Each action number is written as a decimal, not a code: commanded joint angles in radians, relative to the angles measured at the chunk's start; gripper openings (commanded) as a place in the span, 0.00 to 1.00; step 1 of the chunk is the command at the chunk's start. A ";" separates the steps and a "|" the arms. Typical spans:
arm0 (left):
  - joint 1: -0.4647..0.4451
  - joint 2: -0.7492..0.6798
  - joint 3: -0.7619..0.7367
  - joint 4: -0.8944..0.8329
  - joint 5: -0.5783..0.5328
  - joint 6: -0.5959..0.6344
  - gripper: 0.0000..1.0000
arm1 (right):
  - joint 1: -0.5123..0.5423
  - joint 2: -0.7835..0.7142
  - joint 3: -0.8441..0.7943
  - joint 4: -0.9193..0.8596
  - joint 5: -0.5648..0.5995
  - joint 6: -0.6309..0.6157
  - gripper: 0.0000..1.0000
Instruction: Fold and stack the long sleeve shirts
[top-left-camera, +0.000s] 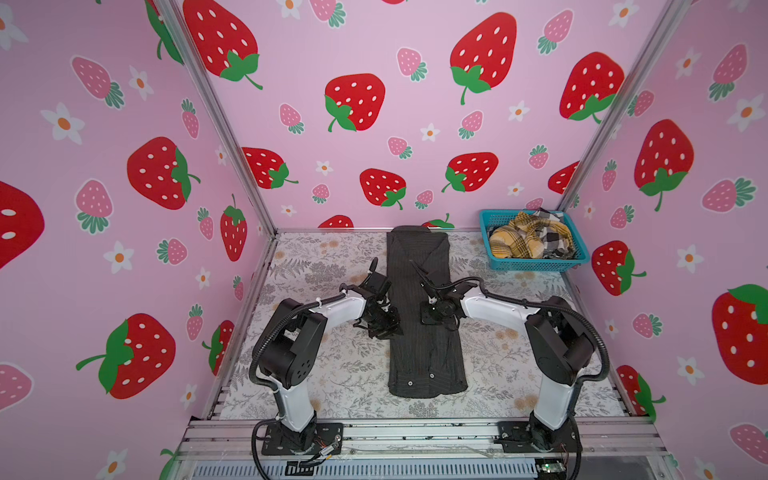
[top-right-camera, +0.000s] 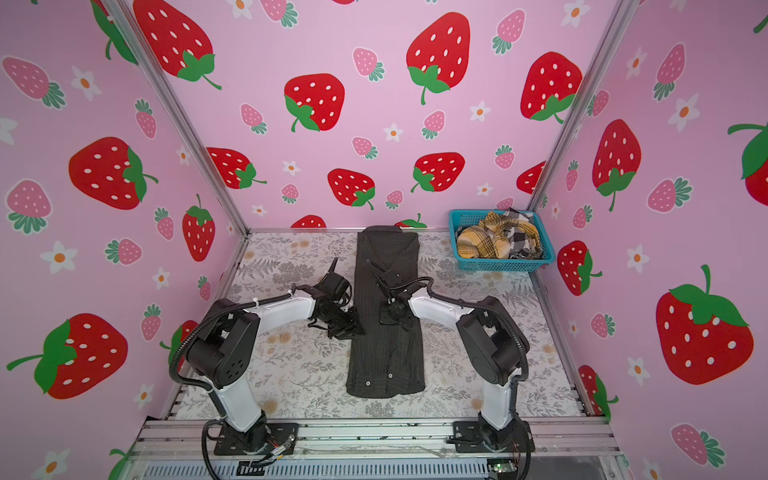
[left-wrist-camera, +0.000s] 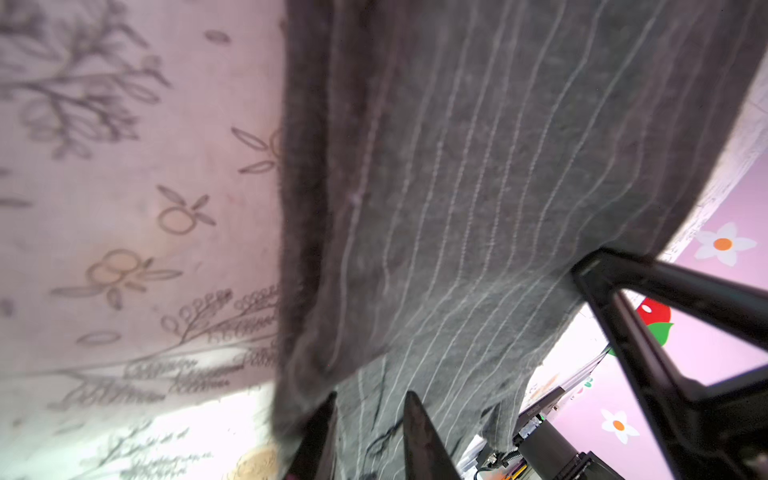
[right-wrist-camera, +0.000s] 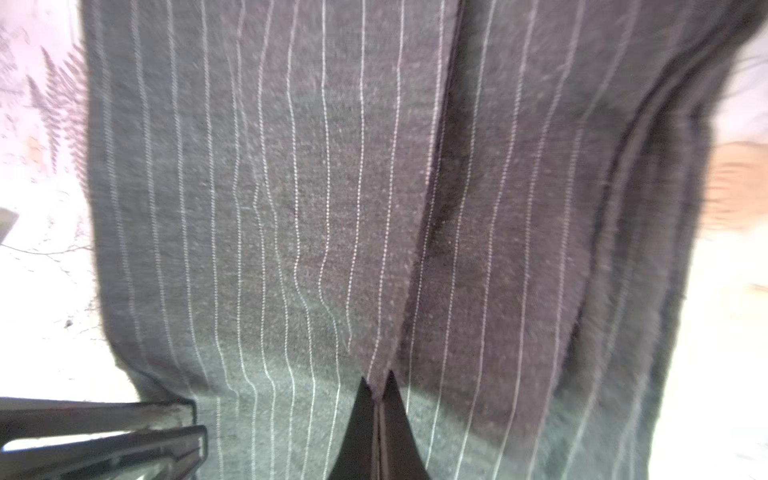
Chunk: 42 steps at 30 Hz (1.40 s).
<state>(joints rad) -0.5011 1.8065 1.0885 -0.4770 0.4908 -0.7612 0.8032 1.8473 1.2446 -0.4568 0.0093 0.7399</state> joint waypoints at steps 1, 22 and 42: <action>0.001 -0.003 0.034 -0.053 -0.019 0.011 0.29 | 0.001 -0.034 -0.008 -0.036 0.049 0.032 0.12; 0.003 -0.197 0.034 -0.153 -0.064 0.025 0.28 | -0.002 0.068 0.098 -0.076 0.104 -0.022 0.30; 0.010 -0.195 -0.040 -0.146 -0.083 0.023 0.26 | -0.003 0.016 0.012 -0.094 0.178 -0.002 0.00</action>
<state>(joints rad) -0.4953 1.6184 1.0618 -0.6041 0.4255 -0.7448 0.8082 1.8729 1.2900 -0.5354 0.1581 0.7143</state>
